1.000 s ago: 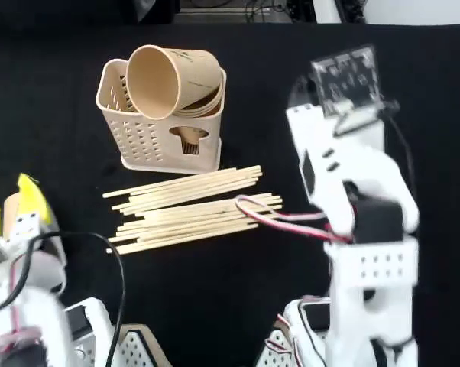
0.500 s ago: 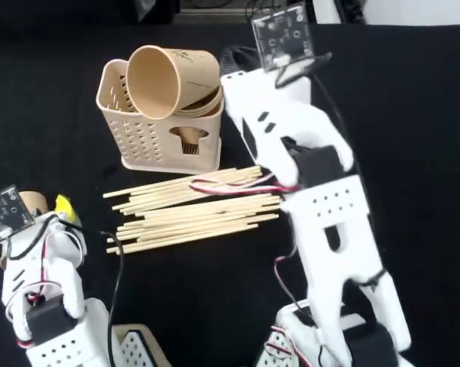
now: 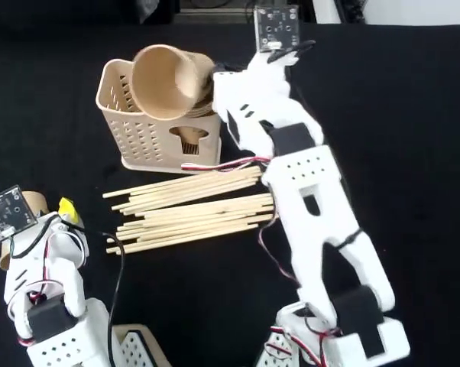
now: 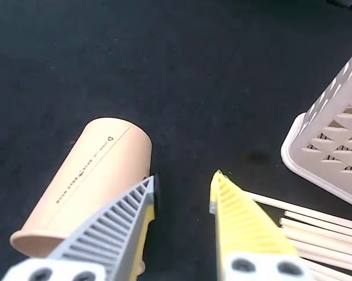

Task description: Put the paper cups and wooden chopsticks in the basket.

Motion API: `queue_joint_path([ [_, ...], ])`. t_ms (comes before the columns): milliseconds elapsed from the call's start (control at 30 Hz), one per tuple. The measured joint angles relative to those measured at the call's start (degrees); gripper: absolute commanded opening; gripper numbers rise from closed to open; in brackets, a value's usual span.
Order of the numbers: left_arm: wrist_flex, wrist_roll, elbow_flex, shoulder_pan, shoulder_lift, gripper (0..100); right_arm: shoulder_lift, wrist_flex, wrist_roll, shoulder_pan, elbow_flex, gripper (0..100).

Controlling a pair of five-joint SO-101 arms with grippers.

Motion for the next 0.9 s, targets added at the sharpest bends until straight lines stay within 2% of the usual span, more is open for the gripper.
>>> queue_joint_path([
  [400,0.0,0.0,0.0,0.0,0.0,17,-0.8,1.0,0.0,-0.7,-1.7,1.7],
  [567,0.0,0.0,0.0,0.0,0.0,17,-8.7,2.5,0.0,0.4,-1.7,1.9],
  [800,0.0,0.0,0.0,0.0,0.0,17,-22.8,14.2,0.0,1.4,-3.3,1.9],
  [900,0.0,0.0,0.0,0.0,0.0,17,-24.8,13.9,0.9,1.4,-5.3,1.9],
])
